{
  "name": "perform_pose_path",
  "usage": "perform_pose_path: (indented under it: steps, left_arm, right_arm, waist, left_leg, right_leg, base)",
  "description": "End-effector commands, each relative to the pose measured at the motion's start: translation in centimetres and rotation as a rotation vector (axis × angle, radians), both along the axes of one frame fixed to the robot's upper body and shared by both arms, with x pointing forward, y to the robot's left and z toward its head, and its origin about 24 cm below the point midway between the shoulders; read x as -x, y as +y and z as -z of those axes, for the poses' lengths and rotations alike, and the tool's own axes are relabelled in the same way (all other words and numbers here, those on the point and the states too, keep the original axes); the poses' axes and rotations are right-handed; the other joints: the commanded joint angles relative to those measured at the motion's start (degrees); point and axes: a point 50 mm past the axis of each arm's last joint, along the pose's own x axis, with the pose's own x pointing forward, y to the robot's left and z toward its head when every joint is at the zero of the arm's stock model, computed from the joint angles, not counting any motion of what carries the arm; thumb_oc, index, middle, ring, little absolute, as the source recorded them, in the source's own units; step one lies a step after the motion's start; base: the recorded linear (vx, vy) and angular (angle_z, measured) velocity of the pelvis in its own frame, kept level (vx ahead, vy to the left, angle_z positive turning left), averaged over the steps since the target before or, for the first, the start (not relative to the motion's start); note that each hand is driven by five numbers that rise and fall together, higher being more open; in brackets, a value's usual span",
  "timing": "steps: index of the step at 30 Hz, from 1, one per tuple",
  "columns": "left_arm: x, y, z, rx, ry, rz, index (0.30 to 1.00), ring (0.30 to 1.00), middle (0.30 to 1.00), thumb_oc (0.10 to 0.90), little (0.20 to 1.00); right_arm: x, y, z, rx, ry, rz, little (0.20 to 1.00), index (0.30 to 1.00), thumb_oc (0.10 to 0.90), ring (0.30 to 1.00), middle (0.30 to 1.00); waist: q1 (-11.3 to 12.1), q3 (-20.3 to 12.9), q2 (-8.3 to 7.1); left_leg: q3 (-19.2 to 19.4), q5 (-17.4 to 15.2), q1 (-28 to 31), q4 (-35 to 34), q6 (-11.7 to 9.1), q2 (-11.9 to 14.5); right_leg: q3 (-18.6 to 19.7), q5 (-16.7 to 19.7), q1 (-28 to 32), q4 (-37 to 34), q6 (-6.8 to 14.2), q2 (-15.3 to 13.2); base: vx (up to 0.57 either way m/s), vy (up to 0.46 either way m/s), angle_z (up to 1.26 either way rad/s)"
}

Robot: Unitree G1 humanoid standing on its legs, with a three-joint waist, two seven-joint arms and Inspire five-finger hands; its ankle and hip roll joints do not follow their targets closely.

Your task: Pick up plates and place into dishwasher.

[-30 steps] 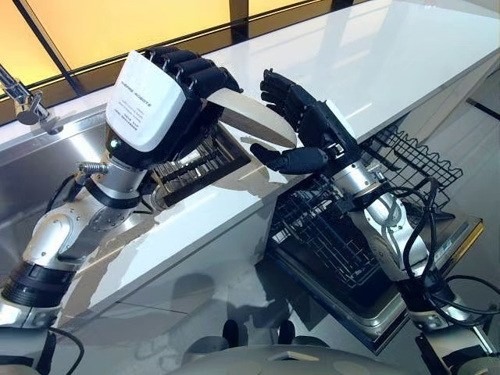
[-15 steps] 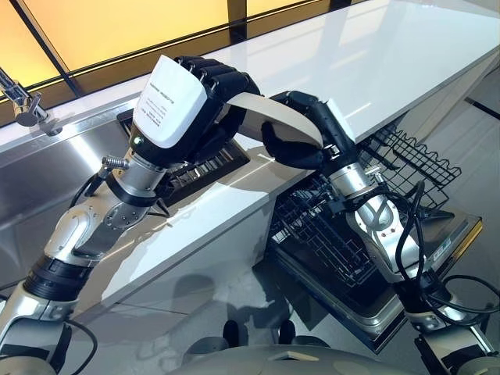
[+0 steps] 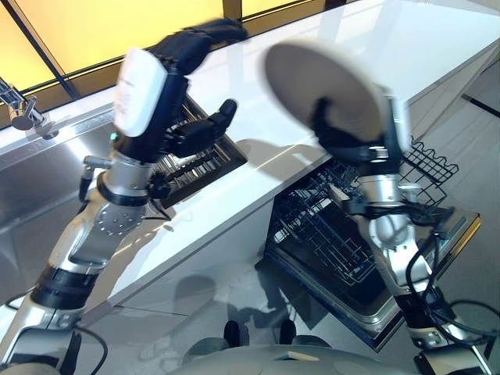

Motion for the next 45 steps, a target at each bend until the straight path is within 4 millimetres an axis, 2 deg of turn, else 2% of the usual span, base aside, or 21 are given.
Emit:
perform_pose_path:
  steps: [1,5,9,12,17,22,29,30,31,32,33,35,36,45]
  left_arm:
    - [-0.1,5.3,-0.6,0.113,-0.002,-0.214,0.9,0.9,0.9,0.8,0.9]
    - [0.3,8.2,0.5,0.061,0.037,-0.411,0.9,0.9,0.9,0.8,0.9]
    - [0.4,9.6,1.7,0.077,0.102,-0.485,0.9,0.9,0.9,0.8,0.9]
    - [0.3,9.9,2.3,0.095,0.134,-0.501,0.9,0.9,0.9,0.8,0.9]
    - [-0.3,9.9,2.3,0.104,0.154,-0.5,0.9,0.9,0.9,0.8,0.9]
    - [-0.9,9.4,2.2,0.1,0.166,-0.479,0.9,0.9,0.9,0.8,0.9]
    - [-1.4,8.6,2.0,0.083,0.179,-0.447,0.9,0.9,0.9,0.8,0.9]
    - [-1.4,8.5,2.0,0.086,0.181,-0.441,0.9,0.9,0.9,0.8,0.9]
    - [-1.4,8.5,2.0,0.081,0.183,-0.44,0.9,0.9,0.9,0.8,0.9]
    - [-1.5,8.5,2.0,0.082,0.187,-0.44,0.9,0.9,0.9,0.8,0.9]
    - [-1.6,8.4,2.0,0.09,0.19,-0.428,0.9,0.9,0.9,0.8,0.9]
    - [-1.7,8.3,2.1,0.086,0.196,-0.425,0.9,0.9,0.9,0.8,0.9]
    - [-1.7,8.3,2.2,0.089,0.199,-0.42,0.9,0.9,0.9,0.8,0.9]
    - [-1.6,8.1,2.4,0.083,0.211,-0.398,0.9,0.9,0.9,0.8,0.9]
  right_arm:
    - [2.0,-2.6,-2.8,0.039,-0.174,0.131,0.2,0.3,0.1,0.3,0.3]
    - [2.2,-4.3,0.5,0.039,0.03,0.184,0.2,0.3,0.1,0.3,0.3]
    - [2.2,-4.4,4.2,0.068,0.247,0.151,0.2,0.3,0.1,0.3,0.3]
    - [2.1,-3.9,6.4,0.116,0.371,0.105,0.2,0.3,0.1,0.3,0.3]
    - [1.5,-2.5,9.4,0.295,0.586,0.015,0.2,0.3,0.1,0.3,0.3]
    - [0.7,-1.2,10.9,0.496,0.7,-0.016,0.2,0.3,0.1,0.3,0.3]
    - [-0.1,-0.9,13.6,0.58,0.914,-0.001,0.2,0.3,0.1,0.3,0.3]
    - [-0.3,-0.6,13.7,0.592,0.919,-0.008,0.318,0.401,0.218,0.401,0.401]
    - [-0.5,-0.2,13.7,0.622,0.92,-0.013,0.532,0.585,0.432,0.585,0.585]
    - [-0.6,-0.1,13.7,0.628,0.916,-0.018,0.678,0.709,0.578,0.709,0.709]
    - [-0.8,0.3,13.7,0.64,0.915,-0.019,0.774,0.792,0.674,0.792,0.792]
    - [-1.1,0.7,13.8,0.645,0.907,-0.023,0.809,0.822,0.709,0.822,0.822]
    - [-1.2,0.9,13.7,0.647,0.901,-0.024,0.9,0.9,0.8,0.9,0.9]
    - [-2.0,1.6,12.4,0.594,0.813,-0.02,0.9,0.9,0.8,0.9,0.9]
  waist:
    - [-1.77,-4.86,1.99]
    - [-3.03,-4.64,2.38]
    - [-3.92,-4.35,2.62]
    - [-4.15,-4.28,2.68]
    - [-3.91,-3.97,2.73]
    - [-3.02,-3.49,2.75]
    - [-0.94,-2.81,2.8]
    - [-0.69,-2.7,2.8]
    - [-0.49,-2.57,2.82]
    - [-0.41,-2.51,2.83]
    - [-0.06,-2.29,2.92]
    - [0.26,-2.21,3.05]
    - [0.45,-2.19,3.11]
    - [1.08,-1.9,3.35]
  left_leg:
    - [3.28,-7.11,1.34,0.16,1.38,-2.44]
    - [4.13,-7.21,1.34,0.09,1.5,-2.41]
    - [5.09,-7.24,1.24,0.09,1.41,-2.35]
    - [5.36,-7.2,1.11,0.09,1.32,-2.37]
    - [5.24,-7.09,0.82,0.09,1.15,-2.42]
    - [4.72,-7.0,0.58,0.09,1.0,-2.5]
    - [3.79,-7.02,0.47,0.09,0.89,-2.48]
    - [3.58,-7.02,0.47,0.09,0.94,-2.5]
    - [3.45,-7.0,0.49,0.09,0.97,-2.47]
    - [3.42,-7.0,0.51,0.09,0.98,-2.45]
    - [3.09,-6.96,0.59,0.09,1.04,-2.54]
    - [2.86,-6.96,0.63,0.09,1.07,-2.58]
    - [2.74,-6.97,0.67,0.09,1.09,-2.61]
    - [2.27,-7.0,0.95,0.09,1.34,-2.71]
  right_leg:
    - [-1.02,-7.37,-0.8,5.56,0.43,4.44]
    - [-0.48,-7.08,-1.08,5.26,0.64,4.42]
    - [-0.45,-6.75,-1.25,5.0,0.95,4.24]
    - [-0.5,-6.58,-1.33,4.84,1.12,4.08]
    - [-0.95,-6.44,-1.54,4.89,1.34,3.73]
    - [-1.71,-6.51,-1.53,4.96,1.44,3.37]
    - [-3.2,-6.92,-1.41,5.47,1.48,2.82]
    - [-3.3,-6.99,-1.37,5.53,1.44,2.78]
    - [-3.41,-7.08,-1.35,5.64,1.4,2.75]
    - [-3.45,-7.12,-1.34,5.7,1.39,2.73]
    - [-3.56,-7.23,-1.35,6.01,1.31,2.72]
    - [-3.71,-7.32,-1.26,6.11,1.28,2.68]
    - [-3.78,-7.36,-1.22,6.15,1.26,2.69]
    - [-4.02,-7.58,-1.04,6.48,1.18,2.7]
  base:
    - [-0.01,0.033,-0.09]
    - [-0.03,0.037,-0.23]
    - [-0.02,0.028,-0.12]
    - [-0.01,0.02,-0.15]
    - [0.0,0.008,-0.03]
    - [0.0,0.006,0.03]
    - [0.0,-0.004,0.11]
    - [0.02,-0.014,0.11]
    - [0.02,-0.011,0.07]
    - [0.02,-0.012,0.05]
    - [0.02,-0.009,0.05]
    - [0.02,-0.007,0.12]
    - [0.02,-0.005,0.15]
    - [0.01,-0.006,0.05]
